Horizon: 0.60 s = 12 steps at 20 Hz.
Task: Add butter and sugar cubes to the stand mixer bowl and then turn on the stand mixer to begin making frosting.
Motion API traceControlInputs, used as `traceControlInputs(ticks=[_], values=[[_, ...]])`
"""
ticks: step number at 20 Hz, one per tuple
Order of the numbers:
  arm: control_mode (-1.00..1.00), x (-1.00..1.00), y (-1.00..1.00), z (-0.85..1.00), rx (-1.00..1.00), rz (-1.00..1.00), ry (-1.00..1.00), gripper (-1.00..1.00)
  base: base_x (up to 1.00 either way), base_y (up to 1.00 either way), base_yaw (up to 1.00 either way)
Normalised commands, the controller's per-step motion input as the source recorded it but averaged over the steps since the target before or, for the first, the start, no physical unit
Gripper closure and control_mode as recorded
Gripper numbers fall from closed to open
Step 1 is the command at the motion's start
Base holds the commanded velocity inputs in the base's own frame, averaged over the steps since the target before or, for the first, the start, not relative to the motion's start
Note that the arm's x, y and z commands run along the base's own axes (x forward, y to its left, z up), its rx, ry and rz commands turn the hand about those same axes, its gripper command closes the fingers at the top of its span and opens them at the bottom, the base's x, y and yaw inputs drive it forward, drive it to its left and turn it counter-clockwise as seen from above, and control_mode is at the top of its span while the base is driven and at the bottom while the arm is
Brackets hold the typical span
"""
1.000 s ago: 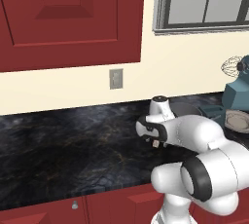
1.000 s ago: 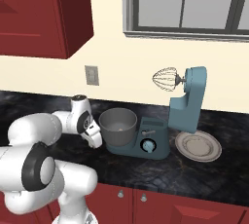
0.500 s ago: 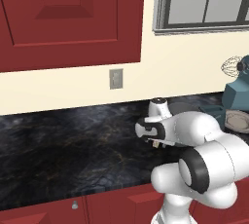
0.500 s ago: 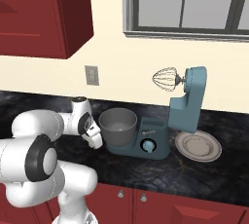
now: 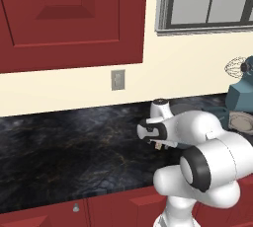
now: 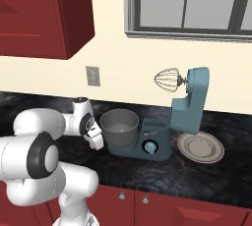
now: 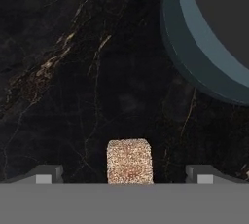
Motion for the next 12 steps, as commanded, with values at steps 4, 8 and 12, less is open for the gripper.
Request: traceControlInputs(ticks=[4,8,12], values=[[-1.0,0.0,-0.05,-0.09,0.0,-0.03,0.01,-1.0,0.0,0.0,0.0],[-1.0,0.0,0.0,-0.14,0.0,-0.02,0.01,-1.0,0.0,0.0,0.0],[-1.0,0.0,0.0,-0.1,0.0,-0.02,0.02,-1.0,0.0,0.0,0.0]])
